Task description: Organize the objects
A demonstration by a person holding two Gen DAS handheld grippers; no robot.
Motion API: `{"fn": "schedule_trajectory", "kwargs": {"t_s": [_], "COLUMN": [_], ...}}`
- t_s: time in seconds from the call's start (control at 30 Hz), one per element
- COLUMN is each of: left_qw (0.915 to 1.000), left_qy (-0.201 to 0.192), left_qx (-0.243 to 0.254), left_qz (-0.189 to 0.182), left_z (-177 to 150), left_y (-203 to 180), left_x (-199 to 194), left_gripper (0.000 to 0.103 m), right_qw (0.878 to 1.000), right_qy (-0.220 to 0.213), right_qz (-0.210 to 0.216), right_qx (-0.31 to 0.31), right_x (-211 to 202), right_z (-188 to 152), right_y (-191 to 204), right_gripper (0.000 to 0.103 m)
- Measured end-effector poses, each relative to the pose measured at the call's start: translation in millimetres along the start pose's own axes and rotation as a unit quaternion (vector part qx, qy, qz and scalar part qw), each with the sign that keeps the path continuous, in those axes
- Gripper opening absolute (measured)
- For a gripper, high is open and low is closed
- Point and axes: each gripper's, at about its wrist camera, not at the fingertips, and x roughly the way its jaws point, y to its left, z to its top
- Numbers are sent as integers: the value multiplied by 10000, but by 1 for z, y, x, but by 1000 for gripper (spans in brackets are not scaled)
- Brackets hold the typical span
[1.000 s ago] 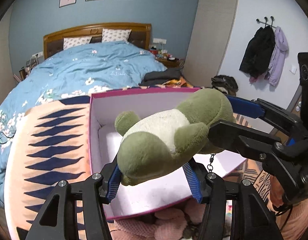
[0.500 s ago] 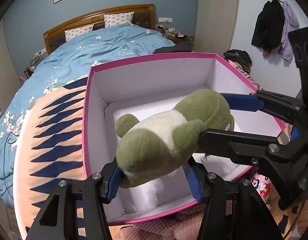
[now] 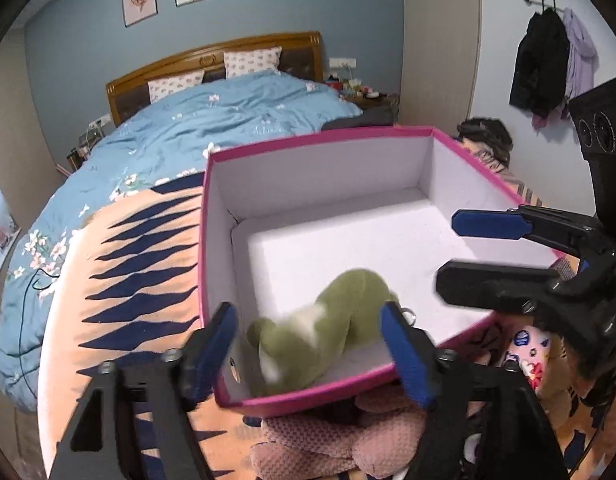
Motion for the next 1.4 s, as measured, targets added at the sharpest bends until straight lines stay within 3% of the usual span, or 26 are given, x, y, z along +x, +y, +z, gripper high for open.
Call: {"fn": "schedule_trajectory", "kwargs": {"t_s": [0.1, 0.2, 0.3, 0.37, 0.63, 0.9, 1.1, 1.27, 1.4], "left_qw": [9994, 9976, 9946, 9929, 9955, 9978, 9973, 9968, 9964], "left_qy": [-271, -581, -856, -975, -778, -122, 107, 200, 261], "left_qx": [-84, -112, -148, -156, -51, -270, -379, -374, -358], "left_qz": [-198, -350, -572, -668, -529, -599, -620, -670, -720], "left_z": [-4, -9, -16, -22, -56, -85, -94, -97, -99], "left_y": [0, -1, 0, -2, -13, -12, -11, -13, -17], "left_x": [-17, -37, -57, -68, -65, -31, -14, -7, -4], "left_gripper": [83, 86, 87, 87, 87, 87, 87, 86, 83], "right_qw": [9991, 9963, 9909, 9892, 9952, 9991, 9978, 9968, 9960], "right_qy": [-420, -848, -1298, -1371, -659, 292, 546, 695, 824], "right_qz": [-20, 23, 72, 125, -54, -137, -197, -250, -300], "right_qx": [-53, -109, -359, -505, -721, -290, -331, -293, -156], "right_x": [-25, -50, -75, -85, -85, -42, -25, -14, -6], "right_z": [-4, -9, -17, -22, -60, -88, -92, -91, -91], "right_y": [7, 16, 30, 38, 51, 31, 32, 32, 26], "right_gripper": [86, 97, 99, 102, 102, 101, 98, 85, 83]}}
